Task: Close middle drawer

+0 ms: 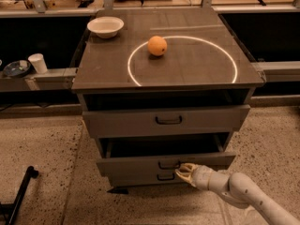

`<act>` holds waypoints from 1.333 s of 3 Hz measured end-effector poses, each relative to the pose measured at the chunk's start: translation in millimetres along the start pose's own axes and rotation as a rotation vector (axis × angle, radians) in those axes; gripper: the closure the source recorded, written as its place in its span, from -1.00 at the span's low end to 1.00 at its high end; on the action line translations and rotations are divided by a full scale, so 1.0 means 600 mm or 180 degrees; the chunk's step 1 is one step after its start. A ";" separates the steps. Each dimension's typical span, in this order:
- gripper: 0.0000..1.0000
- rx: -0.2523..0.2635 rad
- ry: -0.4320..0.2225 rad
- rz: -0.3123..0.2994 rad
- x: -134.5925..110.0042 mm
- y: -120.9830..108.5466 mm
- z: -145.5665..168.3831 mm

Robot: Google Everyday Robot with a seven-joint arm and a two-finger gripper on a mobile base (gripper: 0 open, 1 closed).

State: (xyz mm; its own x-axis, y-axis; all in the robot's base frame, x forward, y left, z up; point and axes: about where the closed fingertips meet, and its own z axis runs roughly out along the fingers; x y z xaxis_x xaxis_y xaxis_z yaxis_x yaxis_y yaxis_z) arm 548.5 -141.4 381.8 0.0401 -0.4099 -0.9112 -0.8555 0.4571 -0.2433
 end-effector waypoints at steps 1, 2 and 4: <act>0.52 -0.0066 -0.0056 0.0018 -0.007 -0.014 0.017; 0.05 -0.0067 -0.0059 0.0015 -0.007 -0.015 0.017; -1.00 -0.0068 -0.0059 0.0015 -0.008 -0.015 0.017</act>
Offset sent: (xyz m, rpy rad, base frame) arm 0.0104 0.0048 0.0021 0.0145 0.0042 0.0180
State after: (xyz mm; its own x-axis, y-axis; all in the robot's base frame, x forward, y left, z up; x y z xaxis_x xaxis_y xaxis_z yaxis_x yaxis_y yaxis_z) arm 561.6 -135.5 384.7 0.0455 -0.3930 -0.9184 -0.8665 0.4420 -0.2321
